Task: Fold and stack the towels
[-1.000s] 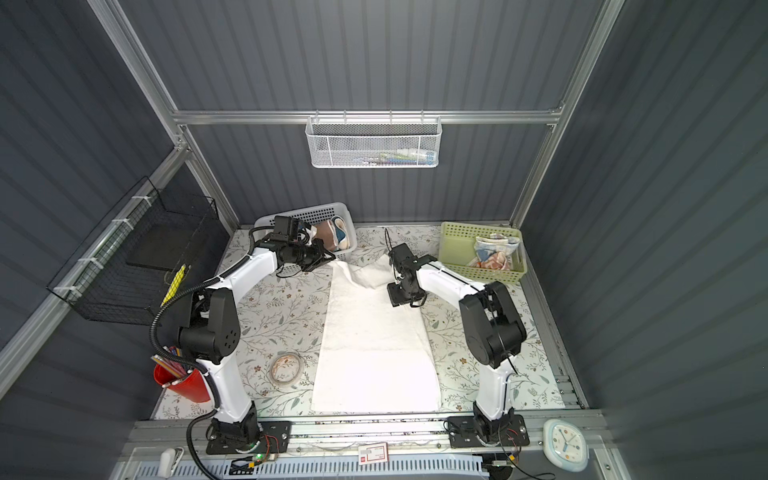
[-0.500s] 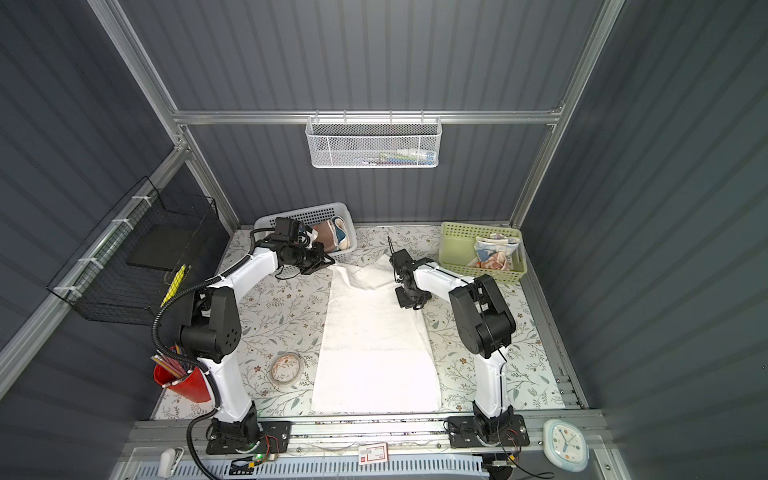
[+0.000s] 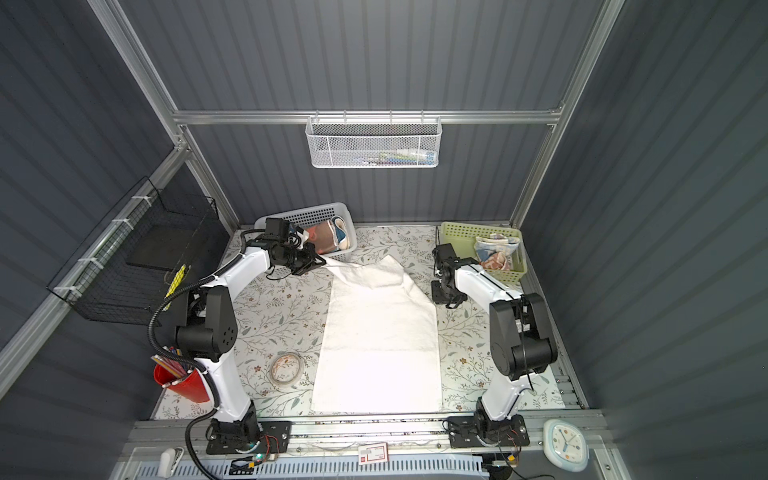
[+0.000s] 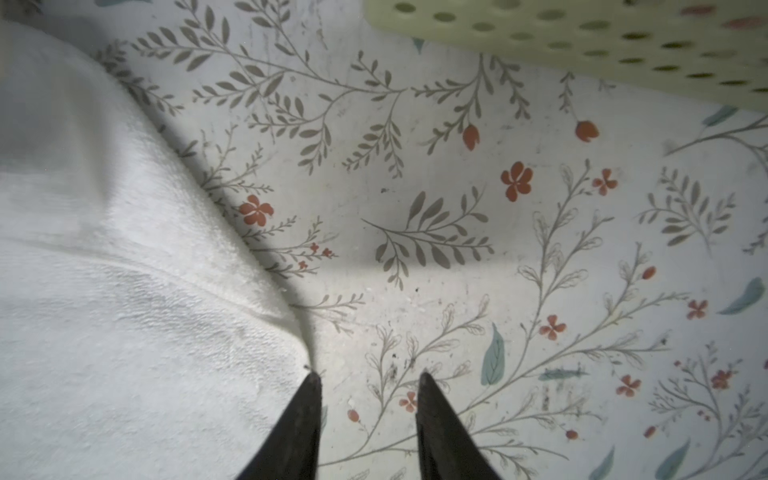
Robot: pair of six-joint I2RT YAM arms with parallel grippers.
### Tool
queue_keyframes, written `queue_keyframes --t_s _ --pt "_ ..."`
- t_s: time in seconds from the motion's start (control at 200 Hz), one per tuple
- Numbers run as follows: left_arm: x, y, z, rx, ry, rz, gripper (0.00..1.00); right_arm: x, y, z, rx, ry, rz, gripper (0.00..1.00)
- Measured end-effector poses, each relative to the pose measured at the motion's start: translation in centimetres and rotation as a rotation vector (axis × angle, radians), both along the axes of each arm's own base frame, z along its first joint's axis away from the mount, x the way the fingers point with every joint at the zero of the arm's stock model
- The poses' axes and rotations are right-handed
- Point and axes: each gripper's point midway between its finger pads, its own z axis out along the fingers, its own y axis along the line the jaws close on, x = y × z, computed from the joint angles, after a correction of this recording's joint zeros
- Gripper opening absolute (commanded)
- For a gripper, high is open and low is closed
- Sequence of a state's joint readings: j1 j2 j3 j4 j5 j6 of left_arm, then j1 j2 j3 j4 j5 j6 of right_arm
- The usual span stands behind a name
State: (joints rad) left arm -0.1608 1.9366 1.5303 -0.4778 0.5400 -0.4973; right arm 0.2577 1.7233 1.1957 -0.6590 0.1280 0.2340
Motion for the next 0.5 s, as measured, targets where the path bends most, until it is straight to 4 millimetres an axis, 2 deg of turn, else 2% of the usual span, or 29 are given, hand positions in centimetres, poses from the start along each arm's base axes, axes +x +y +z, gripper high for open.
queue_keyframes --t_s 0.155,0.245,0.325,0.4,0.5 --pt "-0.3 -0.2 0.3 -0.01 -0.002 -0.008 0.0 -0.2 1.0 1.8 0.046 -0.043 0.017 0.42" --pt "-0.4 -0.3 0.3 -0.013 -0.003 -0.011 0.0 -0.2 2.3 2.5 0.074 -0.066 0.047 0.41" --pt "-0.5 -0.3 0.2 -0.017 0.003 -0.013 0.0 -0.2 4.8 2.4 0.111 -0.07 0.108 0.4" --pt "-0.6 -0.4 0.1 -0.021 0.005 -0.014 0.0 0.0 8.2 1.9 0.156 -0.056 0.179 0.39" --pt "-0.5 -0.5 0.4 -0.029 0.0 -0.018 0.0 1.2 12.9 1.0 0.224 -0.045 0.262 0.39"
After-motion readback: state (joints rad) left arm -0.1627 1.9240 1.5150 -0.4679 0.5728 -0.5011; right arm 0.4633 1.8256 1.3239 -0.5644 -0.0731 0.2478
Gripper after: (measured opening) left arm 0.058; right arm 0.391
